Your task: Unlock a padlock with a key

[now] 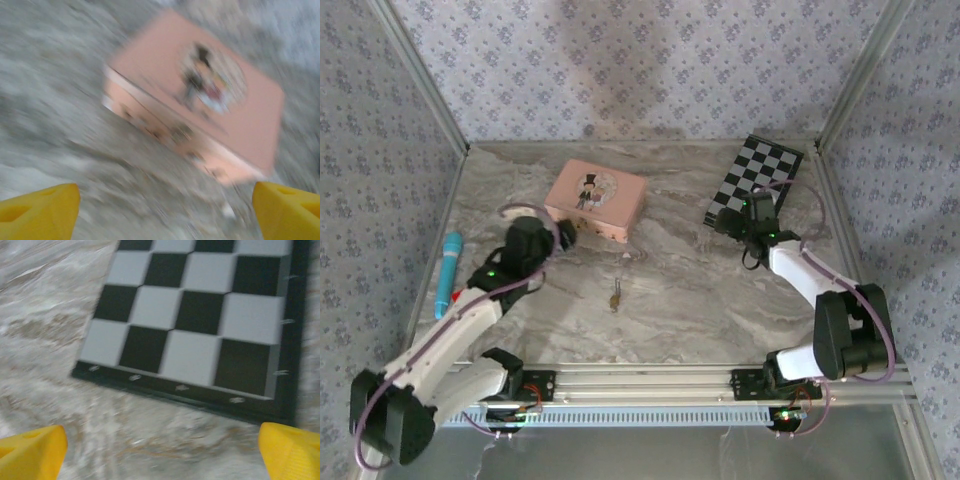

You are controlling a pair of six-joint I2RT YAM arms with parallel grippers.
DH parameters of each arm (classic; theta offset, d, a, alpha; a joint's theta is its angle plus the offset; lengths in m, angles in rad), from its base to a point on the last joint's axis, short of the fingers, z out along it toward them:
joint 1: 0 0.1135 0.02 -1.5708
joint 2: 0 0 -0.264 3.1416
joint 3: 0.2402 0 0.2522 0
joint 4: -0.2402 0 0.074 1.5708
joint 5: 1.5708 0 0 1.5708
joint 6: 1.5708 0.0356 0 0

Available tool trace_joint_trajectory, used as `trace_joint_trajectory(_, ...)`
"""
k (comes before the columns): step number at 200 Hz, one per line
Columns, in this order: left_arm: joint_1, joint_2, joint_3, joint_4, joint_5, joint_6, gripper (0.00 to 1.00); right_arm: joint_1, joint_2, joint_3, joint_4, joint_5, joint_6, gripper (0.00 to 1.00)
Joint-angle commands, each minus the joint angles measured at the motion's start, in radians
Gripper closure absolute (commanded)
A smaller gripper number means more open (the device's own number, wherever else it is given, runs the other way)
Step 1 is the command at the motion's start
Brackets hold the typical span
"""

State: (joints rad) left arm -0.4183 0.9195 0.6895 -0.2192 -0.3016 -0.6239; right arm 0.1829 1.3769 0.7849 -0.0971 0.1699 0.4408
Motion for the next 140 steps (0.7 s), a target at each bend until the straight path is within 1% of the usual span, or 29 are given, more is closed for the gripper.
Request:
trace_joint_trajectory(1, 0.13, -0.056, -0.052, 0.05, -0.068, 0.127, 0.1, -0.052, -0.055, -0.056, 0.042, 0.118, -0.12, 0.0)
trace_joint_trajectory(21, 0.244, -0.039, -0.084, 0.132, -0.126, 0.175, 0.09, -0.121, -0.074, -0.104, 0.115, 0.117, -0.179, 0.0)
trace_joint_trajectory(36, 0.316, 0.011, -0.115, 0.212, -0.123, 0.194, 0.09, -0.166, -0.072, -0.14, 0.176, 0.107, -0.217, 0.0)
trace_joint_trajectory(52, 0.361, 0.097, -0.128, 0.282, -0.119, 0.237, 0.09, -0.201, -0.061, -0.178, 0.238, 0.096, -0.259, 0.0)
trace_joint_trajectory(68, 0.372, 0.19, -0.119, 0.324, -0.142, 0.306, 0.09, -0.22, -0.047, -0.218, 0.324, 0.088, -0.274, 0.0)
trace_joint_trajectory(101, 0.373, 0.295, -0.151, 0.471, -0.196, 0.413, 0.09, -0.22, 0.021, -0.316, 0.647, 0.078, -0.338, 0.0)
trace_joint_trajectory(107, 0.374, 0.304, -0.159, 0.497, -0.196, 0.425, 0.09, -0.22, 0.03, -0.314, 0.66, 0.072, -0.369, 0.0)
trace_joint_trajectory(119, 0.379, 0.32, -0.179, 0.548, -0.191, 0.447, 0.09, -0.222, 0.049, -0.318, 0.718, 0.072, -0.363, 0.0)
trace_joint_trajectory(129, 0.383, 0.333, -0.196, 0.591, -0.177, 0.461, 0.09, -0.222, 0.071, -0.304, 0.695, 0.05, -0.374, 0.0)
trace_joint_trajectory(140, 0.386, 0.351, -0.215, 0.639, -0.162, 0.476, 0.09, -0.217, 0.1, -0.325, 0.763, 0.022, -0.401, 0.0)
